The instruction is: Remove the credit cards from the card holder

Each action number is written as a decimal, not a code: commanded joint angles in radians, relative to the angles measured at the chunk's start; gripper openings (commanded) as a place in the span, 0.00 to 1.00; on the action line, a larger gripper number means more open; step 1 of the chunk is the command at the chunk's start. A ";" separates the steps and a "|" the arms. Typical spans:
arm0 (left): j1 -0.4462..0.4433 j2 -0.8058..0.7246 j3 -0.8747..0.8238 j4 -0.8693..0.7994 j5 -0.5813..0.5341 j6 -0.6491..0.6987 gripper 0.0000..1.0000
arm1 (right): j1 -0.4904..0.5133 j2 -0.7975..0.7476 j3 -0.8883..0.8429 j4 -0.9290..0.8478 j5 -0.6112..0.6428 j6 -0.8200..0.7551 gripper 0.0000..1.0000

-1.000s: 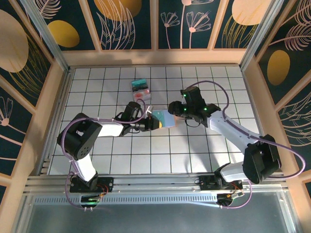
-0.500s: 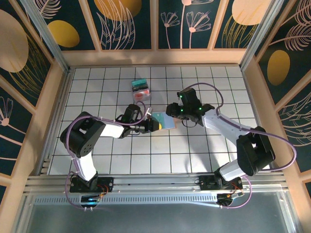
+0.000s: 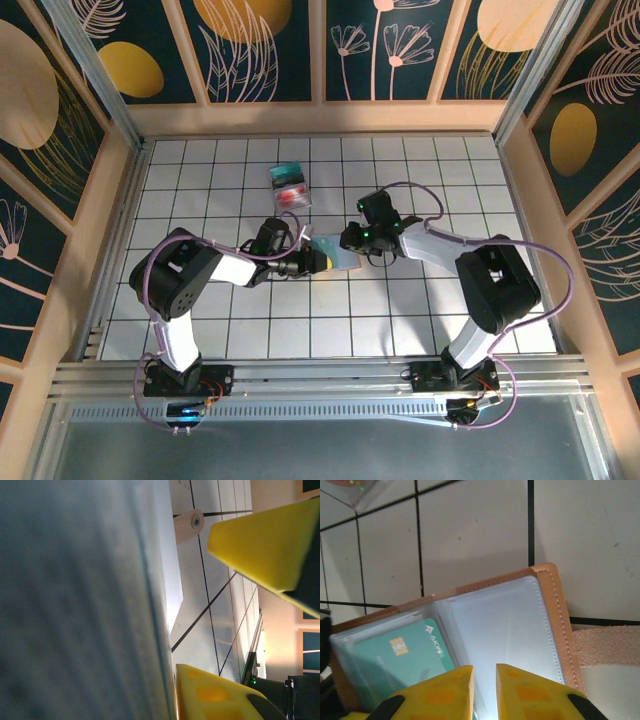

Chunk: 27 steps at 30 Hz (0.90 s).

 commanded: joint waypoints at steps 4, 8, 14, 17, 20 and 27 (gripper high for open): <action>-0.003 0.001 0.005 -0.071 -0.044 0.032 0.24 | 0.005 0.057 -0.021 0.052 -0.030 0.022 0.16; -0.004 -0.011 0.006 -0.106 -0.066 0.041 0.33 | 0.005 0.088 -0.031 0.057 -0.022 0.026 0.14; -0.004 -0.053 0.008 -0.203 -0.133 0.068 0.45 | 0.006 0.097 -0.045 0.058 -0.005 0.033 0.11; -0.002 -0.083 0.023 -0.323 -0.232 0.099 0.46 | 0.005 0.091 -0.052 0.054 0.007 0.034 0.11; -0.003 -0.113 0.043 -0.455 -0.370 0.128 0.48 | 0.007 0.088 -0.058 0.057 0.010 0.038 0.11; -0.004 -0.123 0.047 -0.506 -0.476 0.124 0.49 | 0.008 0.071 -0.082 0.079 0.015 0.067 0.07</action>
